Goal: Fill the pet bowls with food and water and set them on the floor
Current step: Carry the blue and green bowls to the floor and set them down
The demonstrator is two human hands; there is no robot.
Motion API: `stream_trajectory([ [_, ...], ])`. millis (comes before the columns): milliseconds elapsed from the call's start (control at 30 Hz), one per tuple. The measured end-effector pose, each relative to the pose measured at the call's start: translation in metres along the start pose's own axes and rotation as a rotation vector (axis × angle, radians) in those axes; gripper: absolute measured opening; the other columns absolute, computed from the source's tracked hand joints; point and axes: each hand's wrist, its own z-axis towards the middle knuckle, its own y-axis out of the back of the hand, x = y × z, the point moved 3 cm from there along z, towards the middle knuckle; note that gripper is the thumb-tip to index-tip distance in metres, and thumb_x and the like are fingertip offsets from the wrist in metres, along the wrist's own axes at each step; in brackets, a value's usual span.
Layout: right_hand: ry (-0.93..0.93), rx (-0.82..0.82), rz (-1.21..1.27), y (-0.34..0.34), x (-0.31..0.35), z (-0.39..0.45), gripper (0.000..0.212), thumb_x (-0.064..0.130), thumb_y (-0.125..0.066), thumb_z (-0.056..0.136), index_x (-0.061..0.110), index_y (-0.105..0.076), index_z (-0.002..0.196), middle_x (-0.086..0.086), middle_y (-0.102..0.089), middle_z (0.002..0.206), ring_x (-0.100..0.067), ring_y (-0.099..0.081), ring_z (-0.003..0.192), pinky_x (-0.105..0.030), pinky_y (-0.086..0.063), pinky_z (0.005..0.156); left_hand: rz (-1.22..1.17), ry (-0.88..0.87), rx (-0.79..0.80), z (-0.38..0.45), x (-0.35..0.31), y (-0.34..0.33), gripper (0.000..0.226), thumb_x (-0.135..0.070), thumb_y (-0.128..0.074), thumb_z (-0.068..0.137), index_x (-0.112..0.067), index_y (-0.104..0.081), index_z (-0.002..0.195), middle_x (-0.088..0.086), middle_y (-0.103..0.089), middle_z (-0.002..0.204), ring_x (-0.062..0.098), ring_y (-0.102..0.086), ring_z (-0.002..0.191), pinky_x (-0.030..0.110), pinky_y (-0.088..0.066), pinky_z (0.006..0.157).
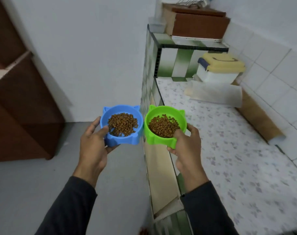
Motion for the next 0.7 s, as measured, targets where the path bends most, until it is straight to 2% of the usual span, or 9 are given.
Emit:
stream_trajectory([
  [67, -0.006, 0.035, -0.014, -0.024, 0.001, 0.019, 0.043, 0.012, -0.059, 0.086, 0.032, -0.054, 0.124, -0.002, -0.064, 0.111, -0.025, -0.068, 0.096, -0.030, -0.052, 0.056, -0.011, -0.010, -0.049, 0.020, -0.006, 0.001, 0.043, -0.007, -0.057, 0.100, -0.032, -0.063, 0.134, 0.005, -0.077, 0.110, 0.033, -0.074, 0.095, 0.040, -0.061, 0.062],
  [267, -0.013, 0.117, -0.068, -0.084, 0.002, 0.066, 0.043, 0.010, -0.058, 0.087, 0.035, -0.054, 0.121, 0.003, -0.063, 0.112, -0.018, -0.066, 0.097, -0.030, -0.054, 0.055, -0.018, -0.030, -0.157, 0.072, -0.016, 0.004, 0.043, -0.006, -0.054, 0.102, -0.030, -0.061, 0.137, 0.004, -0.076, 0.117, 0.033, -0.073, 0.101, 0.041, -0.061, 0.066],
  [400, -0.037, 0.149, -0.091, -0.121, -0.001, 0.094, 0.041, 0.010, -0.058, 0.088, 0.033, -0.055, 0.121, 0.007, -0.063, 0.105, -0.020, -0.066, 0.094, -0.029, -0.051, 0.052, -0.031, -0.030, -0.209, 0.106, -0.019, 0.007, 0.043, -0.005, -0.053, 0.102, -0.031, -0.063, 0.135, -0.002, -0.078, 0.105, 0.030, -0.074, 0.096, 0.038, -0.061, 0.062],
  [567, -0.058, 0.173, -0.117, -0.168, -0.011, 0.128, 0.042, 0.011, -0.057, 0.087, 0.033, -0.056, 0.122, 0.002, -0.065, 0.112, -0.021, -0.066, 0.099, -0.030, -0.052, 0.054, -0.020, -0.012, -0.234, 0.158, -0.022, 0.014, 0.042, -0.006, -0.052, 0.103, -0.032, -0.062, 0.135, -0.008, -0.080, 0.095, 0.027, -0.074, 0.093, 0.037, -0.060, 0.060],
  [700, -0.088, 0.173, -0.125, -0.208, -0.022, 0.151, 0.047, 0.011, -0.057, 0.086, 0.036, -0.053, 0.125, -0.002, -0.066, 0.114, -0.023, -0.068, 0.099, -0.029, -0.052, 0.054, -0.013, -0.013, -0.228, 0.203, -0.029, 0.024, 0.042, -0.006, -0.052, 0.103, -0.032, -0.062, 0.134, -0.007, -0.080, 0.100, 0.025, -0.078, 0.090, 0.037, -0.060, 0.059],
])
